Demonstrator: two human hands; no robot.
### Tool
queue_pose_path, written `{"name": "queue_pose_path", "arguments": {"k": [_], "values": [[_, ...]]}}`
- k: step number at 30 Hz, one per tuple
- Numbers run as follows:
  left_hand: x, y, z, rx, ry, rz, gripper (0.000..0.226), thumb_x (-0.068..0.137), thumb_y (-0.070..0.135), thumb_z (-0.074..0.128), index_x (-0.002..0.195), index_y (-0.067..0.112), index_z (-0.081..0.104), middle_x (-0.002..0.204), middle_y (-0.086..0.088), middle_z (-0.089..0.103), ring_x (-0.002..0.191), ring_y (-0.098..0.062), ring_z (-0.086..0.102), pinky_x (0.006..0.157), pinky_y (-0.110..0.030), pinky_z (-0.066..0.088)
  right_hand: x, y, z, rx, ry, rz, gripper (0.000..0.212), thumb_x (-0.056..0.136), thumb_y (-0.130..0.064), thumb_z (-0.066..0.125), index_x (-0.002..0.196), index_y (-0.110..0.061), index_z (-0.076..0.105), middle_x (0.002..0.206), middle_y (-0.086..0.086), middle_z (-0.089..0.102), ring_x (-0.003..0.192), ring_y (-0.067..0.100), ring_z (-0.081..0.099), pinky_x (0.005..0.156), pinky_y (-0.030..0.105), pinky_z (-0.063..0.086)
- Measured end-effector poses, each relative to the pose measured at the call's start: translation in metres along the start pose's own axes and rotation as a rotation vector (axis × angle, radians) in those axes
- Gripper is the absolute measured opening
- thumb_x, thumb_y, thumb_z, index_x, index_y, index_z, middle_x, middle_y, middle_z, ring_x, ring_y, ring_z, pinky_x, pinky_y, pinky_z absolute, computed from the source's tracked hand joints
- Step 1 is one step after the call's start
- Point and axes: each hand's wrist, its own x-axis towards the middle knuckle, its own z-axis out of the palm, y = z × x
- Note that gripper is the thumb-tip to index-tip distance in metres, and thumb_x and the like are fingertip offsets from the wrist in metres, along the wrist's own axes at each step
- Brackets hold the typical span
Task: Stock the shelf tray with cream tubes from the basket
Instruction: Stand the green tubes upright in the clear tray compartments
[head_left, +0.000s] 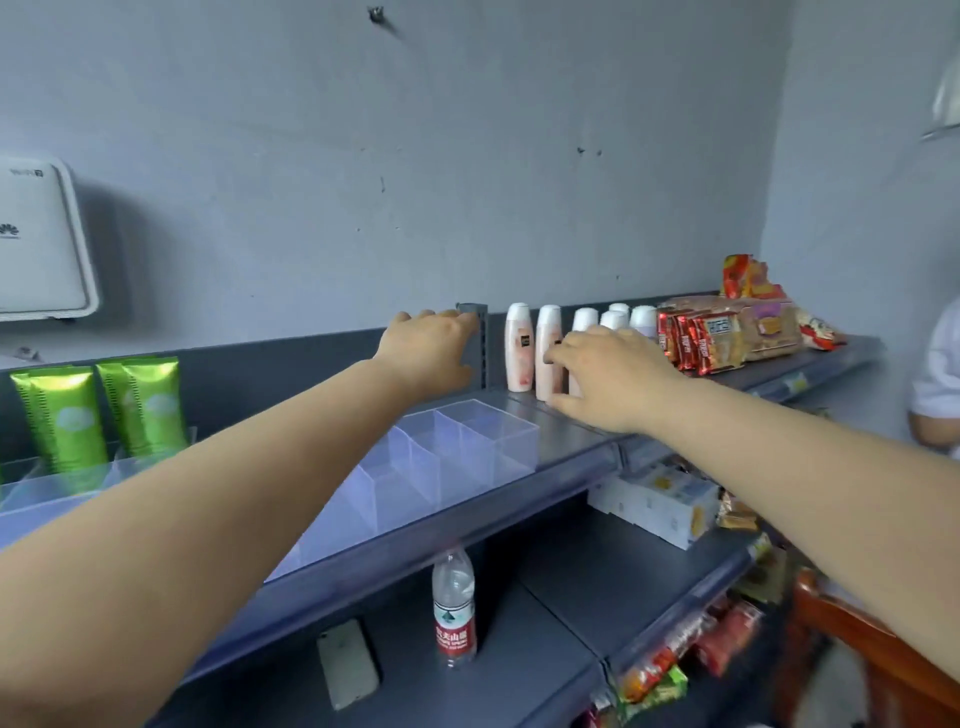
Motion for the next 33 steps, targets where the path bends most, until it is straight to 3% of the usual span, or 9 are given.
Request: {"name": "queue_pose_path", "arguments": {"k": [12,17,23,33], "values": [[0.021,0.242,0.025,-0.013,-0.025,0.372,0.05,0.088,0.031,0.051,0.135,0.017,0.041,0.13,-0.008,0.051,0.121,-0.029,0.046,0.101,-0.041,0.033,-0.194,0.146,0.006,-0.143,-0.202,0.36,0.059,0.091,-0.05,0.046,0.14,-0.018,0.034,0.136,0.006,0.044,0.128,0.026,0.037,0.101,0.038,0.032],[0.015,0.317,0.036,-0.019,-0.042,0.517,0.046,0.087,0.036,0.053,0.129,0.017,0.047,0.131,-0.006,0.052,0.121,-0.028,0.046,0.097,-0.04,0.032,-0.265,0.181,0.008,-0.182,-0.284,0.47,0.054,0.091,-0.047,0.047,0.134,-0.015,0.04,0.132,0.006,0.046,0.126,0.026,0.04,0.102,0.039,0.031],[0.008,0.373,0.052,-0.058,-0.052,0.609,0.043,0.089,0.039,0.048,0.125,0.014,0.047,0.125,-0.006,0.053,0.117,-0.029,0.048,0.096,-0.039,0.033,-0.313,0.202,0.02,-0.198,-0.335,0.56,0.06,0.092,-0.049,0.044,0.14,-0.016,0.034,0.139,0.006,0.043,0.13,0.026,0.037,0.104,0.04,0.028],[0.019,0.42,0.116,-0.155,-0.115,0.697,0.053,0.086,0.038,0.052,0.134,0.019,0.043,0.131,-0.004,0.051,0.121,-0.027,0.047,0.096,-0.039,0.034,-0.337,0.22,0.081,-0.134,-0.41,0.658,0.061,0.092,-0.051,0.043,0.141,-0.016,0.032,0.141,0.005,0.039,0.129,0.026,0.035,0.105,0.041,0.027]]}}
